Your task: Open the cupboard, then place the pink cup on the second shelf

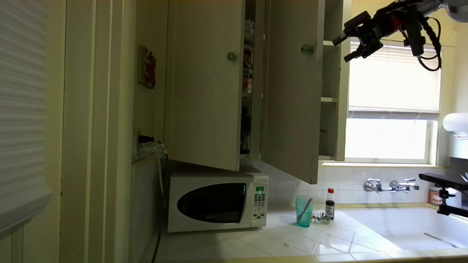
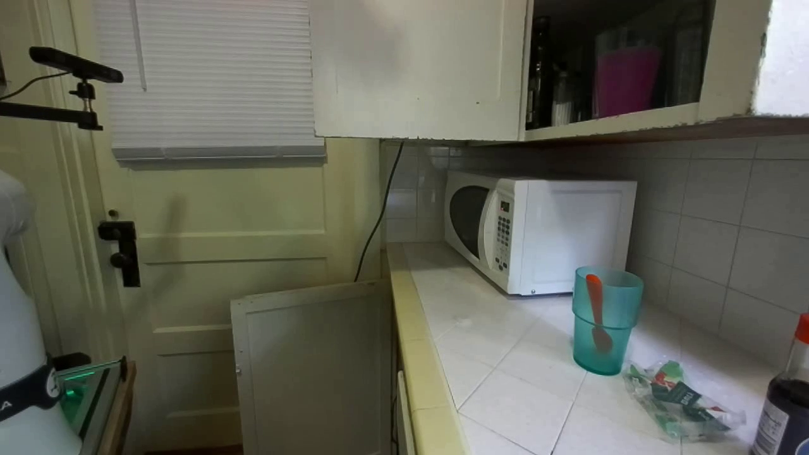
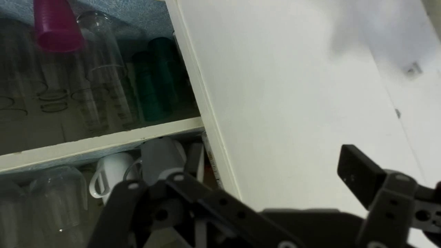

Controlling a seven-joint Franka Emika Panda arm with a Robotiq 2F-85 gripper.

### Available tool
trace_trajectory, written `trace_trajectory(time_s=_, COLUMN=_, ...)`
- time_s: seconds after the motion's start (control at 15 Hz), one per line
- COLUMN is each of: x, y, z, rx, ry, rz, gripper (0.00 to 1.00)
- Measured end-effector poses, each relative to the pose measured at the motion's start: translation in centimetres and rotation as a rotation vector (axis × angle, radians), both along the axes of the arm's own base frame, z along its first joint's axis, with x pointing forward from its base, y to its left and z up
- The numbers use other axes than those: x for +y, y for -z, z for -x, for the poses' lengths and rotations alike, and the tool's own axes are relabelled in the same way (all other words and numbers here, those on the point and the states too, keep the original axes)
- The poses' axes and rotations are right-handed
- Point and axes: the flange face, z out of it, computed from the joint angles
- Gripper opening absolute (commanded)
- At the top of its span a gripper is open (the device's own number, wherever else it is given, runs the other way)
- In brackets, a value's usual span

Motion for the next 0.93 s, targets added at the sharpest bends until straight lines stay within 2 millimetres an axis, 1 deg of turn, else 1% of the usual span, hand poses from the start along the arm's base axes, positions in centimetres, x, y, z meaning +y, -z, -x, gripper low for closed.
trace_trajectory(time_s=0.07, x=-0.9, y=0.2, z=0.1, rx=0.006, ry=0.027, rz=-0.017, gripper=1.00)
trace_trajectory(time_s=0.27, x=-4.4, y=1.0, z=0.7, rx=0.030, ry=0.132, rz=-0.053, gripper=1.00)
trace_trajectory(time_s=0.33, x=-5.2, y=1.3, z=0.8, rx=0.036, ry=0.149, rz=-0.062, gripper=1.00)
trace_trajectory(time_s=0.4, x=-5.5, y=1.5, z=0.7, rx=0.041, ry=0.151, rz=-0.068, gripper=1.00)
trace_trajectory(time_s=0.47, x=-5.4, y=1.8, z=0.4, rx=0.046, ry=0.145, rz=-0.073, gripper=1.00)
trace_trajectory(time_s=0.53, x=-4.8, y=2.0, z=0.0, rx=0.052, ry=0.128, rz=-0.075, gripper=1.00)
trace_trajectory(time_s=0.8, x=-0.3, y=2.2, z=-2.2, rx=0.067, ry=0.026, rz=-0.068, gripper=1.00)
trace_trajectory(time_s=0.93, x=1.5, y=2.2, z=-2.9, rx=0.069, ry=-0.016, rz=-0.067, gripper=1.00)
